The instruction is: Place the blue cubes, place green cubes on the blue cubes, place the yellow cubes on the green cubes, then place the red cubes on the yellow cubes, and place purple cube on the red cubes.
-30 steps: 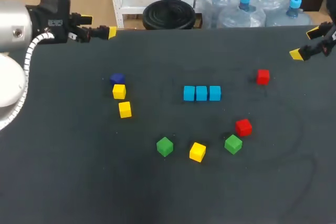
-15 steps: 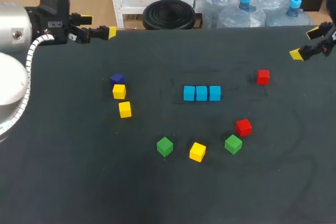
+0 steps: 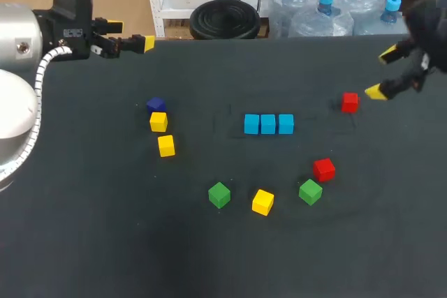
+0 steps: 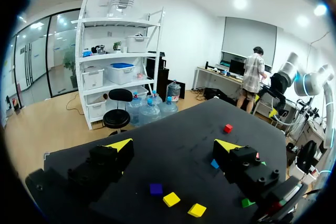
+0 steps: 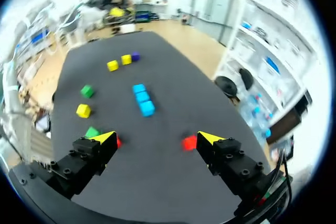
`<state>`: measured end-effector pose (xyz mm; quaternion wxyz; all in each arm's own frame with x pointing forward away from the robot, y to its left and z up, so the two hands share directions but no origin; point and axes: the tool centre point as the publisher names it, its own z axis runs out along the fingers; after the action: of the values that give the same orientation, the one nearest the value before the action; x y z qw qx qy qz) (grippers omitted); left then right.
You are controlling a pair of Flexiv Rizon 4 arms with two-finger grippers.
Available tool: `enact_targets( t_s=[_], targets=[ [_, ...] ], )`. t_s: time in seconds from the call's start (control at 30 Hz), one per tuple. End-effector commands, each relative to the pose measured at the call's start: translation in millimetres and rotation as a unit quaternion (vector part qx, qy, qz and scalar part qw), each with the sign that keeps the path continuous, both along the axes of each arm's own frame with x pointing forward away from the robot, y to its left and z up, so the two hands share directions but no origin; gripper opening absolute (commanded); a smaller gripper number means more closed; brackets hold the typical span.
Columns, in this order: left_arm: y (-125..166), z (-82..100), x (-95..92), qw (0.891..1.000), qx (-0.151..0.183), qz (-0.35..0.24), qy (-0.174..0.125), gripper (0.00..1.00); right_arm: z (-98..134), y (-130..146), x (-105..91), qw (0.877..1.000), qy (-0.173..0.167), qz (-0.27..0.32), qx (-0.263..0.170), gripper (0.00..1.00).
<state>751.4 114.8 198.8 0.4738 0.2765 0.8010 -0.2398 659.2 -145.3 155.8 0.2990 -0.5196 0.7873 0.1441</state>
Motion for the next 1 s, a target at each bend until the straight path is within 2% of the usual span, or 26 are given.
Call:
enact_targets(
  t_s=[0.03,0.2,0.4,0.63,0.73,0.83,0.9,1.0],
  targets=[
    [1,-1.5,-0.1,1.0,-0.004,-0.001,-0.003,1.0,4,24,-19.6,0.981,-0.024,0.178,-0.078,1.0],
    [1,-1.5,-0.1,1.0,-0.004,-0.001,-0.003,1.0,-7,41,-25.8,0.962,-0.017,0.25,-0.108,1.0],
    [1,-1.5,-0.1,1.0,-0.004,-0.001,-0.003,1.0,-36,79,-40.2,0.941,-0.011,0.303,-0.151,1.0],
    [1,-1.5,-0.1,1.0,-0.004,-0.001,-0.003,1.0,-63,123,-58.5,0.934,0.012,0.316,-0.167,1.0],
    [1,-1.5,-0.1,1.0,-0.004,-0.001,-0.003,1.0,-71,127,-65.1,0.925,0.02,0.329,-0.188,1.0],
    [1,-1.5,-0.1,1.0,-0.004,-0.001,-0.003,1.0,-85,124,-71.2,0.911,0.026,0.346,-0.222,1.0],
    [1,-1.5,-0.1,1.0,-0.004,-0.001,-0.003,1.0,-97,117,-74.9,0.901,0.021,0.353,-0.252,1.0],
    [1,-1.5,-0.1,1.0,-0.004,-0.001,-0.003,1.0,-107,103,-82.1,0.895,0.037,0.359,-0.263,1.0]
  ],
)
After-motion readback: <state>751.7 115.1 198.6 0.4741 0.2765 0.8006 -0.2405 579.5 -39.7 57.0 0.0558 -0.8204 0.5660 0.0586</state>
